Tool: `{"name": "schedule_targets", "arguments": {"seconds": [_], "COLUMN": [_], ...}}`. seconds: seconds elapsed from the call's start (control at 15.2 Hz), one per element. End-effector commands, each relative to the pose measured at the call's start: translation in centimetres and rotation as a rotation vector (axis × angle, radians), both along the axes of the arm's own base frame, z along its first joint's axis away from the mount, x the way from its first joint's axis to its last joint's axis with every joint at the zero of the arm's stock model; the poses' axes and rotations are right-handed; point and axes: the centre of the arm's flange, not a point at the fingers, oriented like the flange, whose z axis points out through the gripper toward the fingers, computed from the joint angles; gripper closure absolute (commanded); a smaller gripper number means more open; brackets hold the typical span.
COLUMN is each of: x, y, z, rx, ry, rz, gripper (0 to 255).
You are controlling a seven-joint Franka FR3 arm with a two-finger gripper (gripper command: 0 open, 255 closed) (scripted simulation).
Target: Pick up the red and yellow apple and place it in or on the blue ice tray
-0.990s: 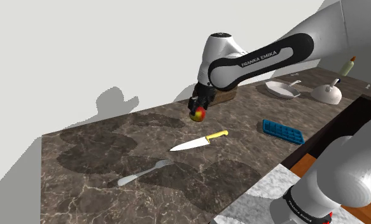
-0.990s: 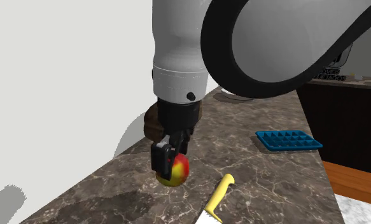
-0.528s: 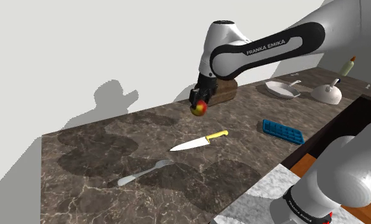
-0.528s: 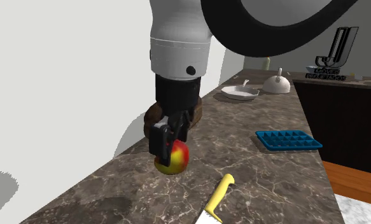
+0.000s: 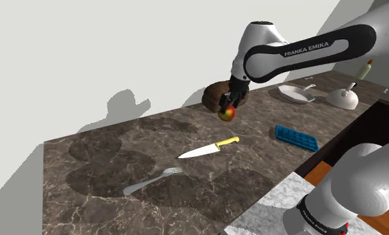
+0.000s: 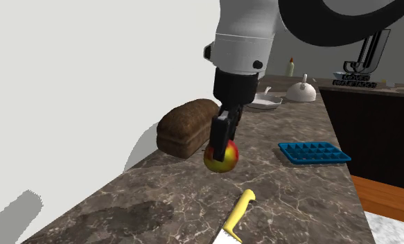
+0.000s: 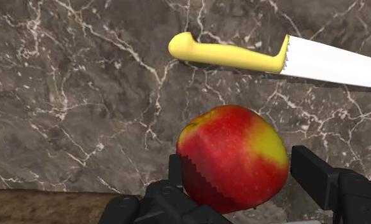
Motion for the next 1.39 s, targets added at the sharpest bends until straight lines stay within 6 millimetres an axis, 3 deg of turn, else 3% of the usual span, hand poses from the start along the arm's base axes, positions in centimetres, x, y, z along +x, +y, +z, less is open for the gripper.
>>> {"name": "schedule_targets", "arguments": {"seconds": [0.0, 1.32], "x": [-1.6, -18.0], "y": [-1.7, -22.4], "z": [0.1, 0.8], "rx": [0.0, 0.0], "ry": [0.0, 0.0], "rz": [0.001, 0.001], "gripper": [255, 255]}}
